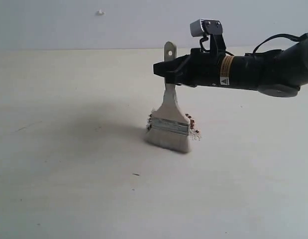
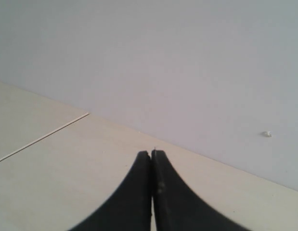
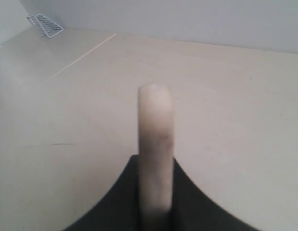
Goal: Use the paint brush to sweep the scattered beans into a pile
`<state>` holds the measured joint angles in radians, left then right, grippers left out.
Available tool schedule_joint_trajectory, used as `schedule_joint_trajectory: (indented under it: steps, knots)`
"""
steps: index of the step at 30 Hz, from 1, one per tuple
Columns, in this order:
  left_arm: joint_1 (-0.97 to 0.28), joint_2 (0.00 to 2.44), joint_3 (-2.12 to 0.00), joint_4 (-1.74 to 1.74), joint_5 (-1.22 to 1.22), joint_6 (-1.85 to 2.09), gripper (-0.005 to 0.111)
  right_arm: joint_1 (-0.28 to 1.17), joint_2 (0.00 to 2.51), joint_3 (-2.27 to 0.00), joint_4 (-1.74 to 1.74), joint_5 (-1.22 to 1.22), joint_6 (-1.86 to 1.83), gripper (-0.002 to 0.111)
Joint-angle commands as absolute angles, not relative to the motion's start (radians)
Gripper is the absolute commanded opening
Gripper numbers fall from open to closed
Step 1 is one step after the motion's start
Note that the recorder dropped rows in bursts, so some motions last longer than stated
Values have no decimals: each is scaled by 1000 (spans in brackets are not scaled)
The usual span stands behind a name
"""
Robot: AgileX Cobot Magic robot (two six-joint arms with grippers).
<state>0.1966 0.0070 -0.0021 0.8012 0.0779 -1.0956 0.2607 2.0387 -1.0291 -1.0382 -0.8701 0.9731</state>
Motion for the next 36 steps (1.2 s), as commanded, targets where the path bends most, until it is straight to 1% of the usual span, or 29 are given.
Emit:
schedule_joint_trajectory:
  steps: [1,9,15,19,21,25,27,29,32,36]
  knots:
    - [196,0,0,802,80,-1098,0,262,2040,-1024,-1001,-851,924,0]
    - [196,0,0,802,80,-1098,0,262,2033,-1024,-1008,-945,947,0]
    - [196,0,0,802,80,-1098,0,262,1941,-1017,-1045,-912,994,0]
    - [196,0,0,802,80,-1098,0,262,1860,-967,-969,-905,952,0]
    - [196,0,0,802,80,-1098,0,262,1803,-900,-855,-898,877,0]
    - [196,0,0,802,80,-1098,0,262,1724,-710,-489,-905,608,0]
    - [196,0,0,802,80,-1098,0,268,1717,-614,-269,-986,492,0]
    - [196,0,0,802,82,-1098,0,281,1725,-499,-76,-1187,435,0]
    - [196,0,0,802,82,-1098,0,329,1725,-447,92,-1221,351,0]
    - [196,0,0,802,82,-1098,0,413,1725,-441,333,-1221,227,0]
